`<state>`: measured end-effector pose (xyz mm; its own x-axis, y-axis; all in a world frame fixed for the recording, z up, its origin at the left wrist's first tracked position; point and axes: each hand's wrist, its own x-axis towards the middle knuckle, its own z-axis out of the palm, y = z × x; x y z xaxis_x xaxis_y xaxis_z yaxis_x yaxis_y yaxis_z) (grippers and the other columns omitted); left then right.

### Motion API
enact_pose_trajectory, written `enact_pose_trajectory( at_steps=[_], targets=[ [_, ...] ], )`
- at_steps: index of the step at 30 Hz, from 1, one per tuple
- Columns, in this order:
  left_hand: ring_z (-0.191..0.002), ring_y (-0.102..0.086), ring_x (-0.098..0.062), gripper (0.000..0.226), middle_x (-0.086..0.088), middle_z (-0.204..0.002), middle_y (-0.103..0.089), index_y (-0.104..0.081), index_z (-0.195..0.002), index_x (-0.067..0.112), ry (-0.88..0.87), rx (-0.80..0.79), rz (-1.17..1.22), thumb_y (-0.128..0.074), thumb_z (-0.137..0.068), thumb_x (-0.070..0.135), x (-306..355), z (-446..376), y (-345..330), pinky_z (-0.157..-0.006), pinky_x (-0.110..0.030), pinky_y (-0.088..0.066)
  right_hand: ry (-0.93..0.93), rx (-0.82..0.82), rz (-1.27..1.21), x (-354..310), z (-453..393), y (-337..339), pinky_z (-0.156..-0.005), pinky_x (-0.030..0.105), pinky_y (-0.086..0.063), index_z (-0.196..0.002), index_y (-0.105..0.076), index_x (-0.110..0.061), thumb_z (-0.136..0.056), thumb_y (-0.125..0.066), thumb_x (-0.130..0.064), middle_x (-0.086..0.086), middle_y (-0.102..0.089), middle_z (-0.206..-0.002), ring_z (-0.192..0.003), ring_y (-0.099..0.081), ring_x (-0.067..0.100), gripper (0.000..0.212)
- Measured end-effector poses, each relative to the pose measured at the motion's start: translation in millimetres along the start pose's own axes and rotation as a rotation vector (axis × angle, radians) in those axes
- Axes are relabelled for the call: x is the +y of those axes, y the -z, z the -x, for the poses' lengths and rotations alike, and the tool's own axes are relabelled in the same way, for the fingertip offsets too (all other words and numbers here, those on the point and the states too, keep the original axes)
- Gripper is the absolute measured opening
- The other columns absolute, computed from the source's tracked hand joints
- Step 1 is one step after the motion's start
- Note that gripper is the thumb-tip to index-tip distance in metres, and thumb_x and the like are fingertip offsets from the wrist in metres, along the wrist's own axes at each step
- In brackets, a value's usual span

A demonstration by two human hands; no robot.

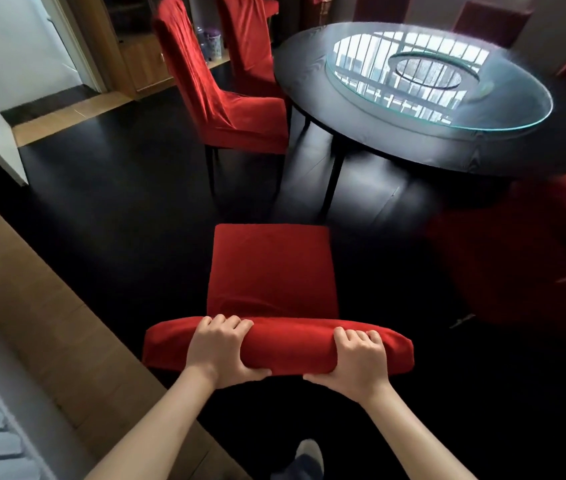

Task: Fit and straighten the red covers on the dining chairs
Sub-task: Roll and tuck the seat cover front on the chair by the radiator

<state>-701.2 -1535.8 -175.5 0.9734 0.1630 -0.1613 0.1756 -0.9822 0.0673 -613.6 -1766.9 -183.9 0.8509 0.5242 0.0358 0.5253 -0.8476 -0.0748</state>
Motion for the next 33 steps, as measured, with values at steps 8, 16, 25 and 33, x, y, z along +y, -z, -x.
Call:
enact_pose_trajectory(
  at_steps=[8,16,25,33],
  targets=[
    [-0.093,-0.063,-0.020,0.098,0.006,-0.106,-0.068,-0.067,-0.116,0.022,-0.184,-0.022,-0.072,-0.047,-0.047,0.089,-7.4,-35.4,3.0,-0.090,-0.038,-0.045,-0.168,0.008,-0.007,-6.0,15.7,-6.4,-0.066,0.039,-0.053,-0.071,-0.066,-0.009,-0.040,-0.067,-0.086,0.005,-0.068,-0.066,-0.059,-0.066,0.024,0.083],
    [-0.110,-0.054,-0.015,0.101,0.011,-0.121,-0.059,-0.050,-0.130,0.031,-0.318,-0.070,-0.113,-0.039,-0.050,0.091,14.0,-111.3,23.0,-0.099,-0.034,-0.035,-0.318,0.026,-0.002,19.5,-12.4,-0.3,-0.063,0.039,-0.052,-0.072,-0.065,-0.009,-0.041,-0.067,-0.082,0.005,-0.067,-0.064,-0.055,-0.064,0.025,0.079],
    [-0.088,-0.064,-0.021,0.094,0.005,-0.098,-0.069,-0.068,-0.108,0.024,-0.371,-0.010,-0.102,-0.041,-0.045,0.089,25.4,-133.8,19.7,-0.084,-0.036,-0.046,-0.291,0.045,0.027,43.2,-27.4,-10.0,-0.063,0.038,-0.049,-0.068,-0.062,-0.010,-0.045,-0.059,-0.085,0.004,-0.065,-0.064,-0.056,-0.063,0.024,0.078],
    [-0.074,-0.064,-0.021,0.090,0.004,-0.085,-0.070,-0.072,-0.099,0.023,-0.361,0.027,-0.100,-0.046,-0.044,0.089,38.3,-146.8,19.8,-0.074,-0.035,-0.048,-0.277,0.029,0.048,63.0,-41.7,-5.9,-0.064,0.036,-0.048,-0.070,-0.062,-0.011,-0.045,-0.056,-0.086,0.003,-0.066,-0.066,-0.058,-0.064,0.024,0.079]
  ],
)
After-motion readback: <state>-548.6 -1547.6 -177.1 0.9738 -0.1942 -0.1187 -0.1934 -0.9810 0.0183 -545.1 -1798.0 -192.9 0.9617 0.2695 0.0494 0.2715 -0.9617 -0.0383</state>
